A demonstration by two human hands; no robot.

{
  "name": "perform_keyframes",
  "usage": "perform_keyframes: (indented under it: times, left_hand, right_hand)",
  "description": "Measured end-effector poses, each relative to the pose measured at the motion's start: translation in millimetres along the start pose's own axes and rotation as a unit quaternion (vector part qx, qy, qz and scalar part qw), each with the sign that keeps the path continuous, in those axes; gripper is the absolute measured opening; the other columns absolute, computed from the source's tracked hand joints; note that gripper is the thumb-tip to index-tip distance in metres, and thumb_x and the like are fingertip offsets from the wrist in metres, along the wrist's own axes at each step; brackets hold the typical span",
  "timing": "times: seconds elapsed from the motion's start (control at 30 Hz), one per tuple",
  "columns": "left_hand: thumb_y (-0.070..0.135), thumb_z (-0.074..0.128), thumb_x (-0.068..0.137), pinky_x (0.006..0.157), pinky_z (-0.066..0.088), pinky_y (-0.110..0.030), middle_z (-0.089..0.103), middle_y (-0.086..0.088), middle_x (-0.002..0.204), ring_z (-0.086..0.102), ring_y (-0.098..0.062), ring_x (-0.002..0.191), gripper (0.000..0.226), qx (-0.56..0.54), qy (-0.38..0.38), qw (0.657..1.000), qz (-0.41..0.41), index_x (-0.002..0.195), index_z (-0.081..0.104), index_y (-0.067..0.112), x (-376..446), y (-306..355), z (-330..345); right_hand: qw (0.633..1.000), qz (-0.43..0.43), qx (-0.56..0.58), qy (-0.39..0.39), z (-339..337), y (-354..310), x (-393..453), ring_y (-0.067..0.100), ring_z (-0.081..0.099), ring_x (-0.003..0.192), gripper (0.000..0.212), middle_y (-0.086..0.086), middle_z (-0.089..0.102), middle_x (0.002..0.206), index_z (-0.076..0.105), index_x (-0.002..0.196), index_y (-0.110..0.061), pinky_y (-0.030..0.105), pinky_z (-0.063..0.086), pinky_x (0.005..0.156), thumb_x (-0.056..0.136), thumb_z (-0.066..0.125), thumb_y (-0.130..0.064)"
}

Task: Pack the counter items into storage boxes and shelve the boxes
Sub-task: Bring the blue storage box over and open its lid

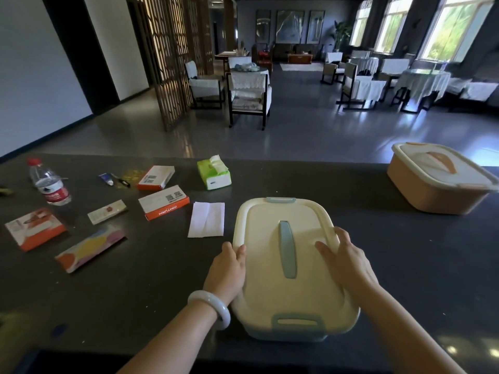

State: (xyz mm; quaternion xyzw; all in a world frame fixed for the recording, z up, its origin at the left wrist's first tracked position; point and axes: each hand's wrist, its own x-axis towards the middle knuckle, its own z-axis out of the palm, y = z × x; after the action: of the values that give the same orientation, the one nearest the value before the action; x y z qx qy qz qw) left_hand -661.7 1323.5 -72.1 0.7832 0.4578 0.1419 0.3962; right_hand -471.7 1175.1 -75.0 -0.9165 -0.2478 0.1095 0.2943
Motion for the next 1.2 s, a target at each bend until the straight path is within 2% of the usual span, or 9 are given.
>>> perform_keyframes:
  times: [0.17,0.27,0.37,0.47,0.53,0.73,0.83,0.97,1.2]
  left_hand:
    - [0.047,0.03,0.101,0.068,0.051,-0.035,0.061,-0.007,0.092,0.063,-0.021,0.079,0.036,0.018,-0.006,1.0,-0.012,0.097,0.042,0.013,0.6,-0.4,-1.0]
    - [0.043,0.033,0.101,0.086,0.049,-0.041,0.056,-0.013,0.113,0.059,-0.03,0.102,0.036,0.072,0.015,0.997,0.006,0.112,0.044,0.01,-0.7,2.3,-0.8]
    - [0.041,0.036,0.101,0.104,0.036,-0.038,0.034,-0.008,0.145,0.036,-0.025,0.133,0.055,0.178,0.081,0.973,0.123,0.148,0.025,0.014,-4.4,2.7,-3.1]
    - [0.046,0.032,0.1,0.114,0.02,-0.04,0.015,0.002,0.159,0.011,-0.018,0.147,0.058,0.245,0.069,0.935,0.247,0.153,0.02,0.024,-7.3,0.0,-1.0]
    - [0.05,0.027,0.101,0.117,0.011,-0.044,0.006,0.005,0.162,-0.001,-0.015,0.149,0.056,0.265,0.017,0.93,0.254,0.152,0.02,0.029,-8.4,-5.7,5.3]
    - [0.048,0.029,0.101,0.121,0.011,-0.038,0.005,0.004,0.163,-0.007,-0.013,0.149,0.057,0.241,-0.005,0.94,0.243,0.154,0.018,0.029,-2.8,-16.1,16.7]
    - [0.047,0.03,0.1,0.121,0.009,-0.038,0.006,0.004,0.162,-0.007,-0.013,0.148,0.057,0.223,-0.006,0.945,0.24,0.153,0.019,0.028,-3.5,-16.3,18.9]
    - [0.046,0.03,0.101,0.121,0.006,-0.036,0.006,0.003,0.162,-0.007,-0.014,0.148,0.058,0.229,-0.014,0.943,0.24,0.153,0.019,0.025,-3.6,-16.2,19.1]
    - [0.047,0.026,0.101,0.118,-0.002,-0.034,0.002,0.002,0.163,-0.01,-0.016,0.148,0.059,0.239,-0.04,0.944,0.226,0.154,0.015,0.025,-1.8,-13.1,17.4]
  right_hand:
    - [1.0,-0.002,0.024,-0.004,-1.5,-1.3,-2.5,0.011,0.057,0.07,0.054,-0.007,0.055,0.088,0.027,0.138,-0.035,0.026,0.044,0.051,0.092,0.044,-0.058]
    - [1.0,0.004,0.026,-0.014,-4.9,-5.0,-4.3,0.019,0.061,0.078,0.055,-0.002,0.058,0.098,0.026,0.139,-0.034,0.037,0.055,0.066,0.092,0.044,-0.057]
    - [0.999,0.0,0.018,-0.037,-9.2,-6.4,-6.8,0.026,0.057,0.101,0.061,0.005,0.055,0.117,0.025,0.143,-0.031,0.045,0.052,0.086,0.092,0.045,-0.056]
    - [0.994,-0.084,-0.066,0.011,-10.8,-4.8,-20.9,0.024,0.038,0.12,0.064,0.003,0.042,0.131,0.026,0.145,-0.031,0.043,0.039,0.101,0.09,0.047,-0.056]
    - [0.987,-0.151,-0.041,0.023,-11.0,-6.5,-41.2,0.016,0.035,0.122,0.059,-0.005,0.041,0.135,0.038,0.141,-0.03,0.039,0.036,0.103,0.089,0.054,-0.052]
    - [0.954,-0.288,0.036,-0.072,-1.6,10.1,-112.7,-0.005,0.04,0.122,0.039,-0.026,0.049,0.128,0.067,0.119,-0.031,0.018,0.036,0.103,0.082,0.069,-0.042]
    - [0.952,-0.295,0.062,-0.048,2.5,17.8,-132.6,-0.001,0.042,0.118,0.04,-0.026,0.051,0.115,0.069,0.114,-0.034,0.01,0.033,0.098,0.075,0.078,-0.034]
    - [0.958,-0.28,0.066,-0.014,5.8,9.5,-133.5,0.0,0.045,0.101,0.031,-0.02,0.052,0.096,0.072,0.1,-0.032,0.01,0.035,0.086,0.072,0.081,-0.022]
    - [0.969,-0.223,0.103,-0.028,4.2,0.3,-128.3,0.002,0.051,0.09,0.03,-0.017,0.057,0.086,0.071,0.081,-0.032,0.012,0.039,0.075,0.061,0.087,-0.017]
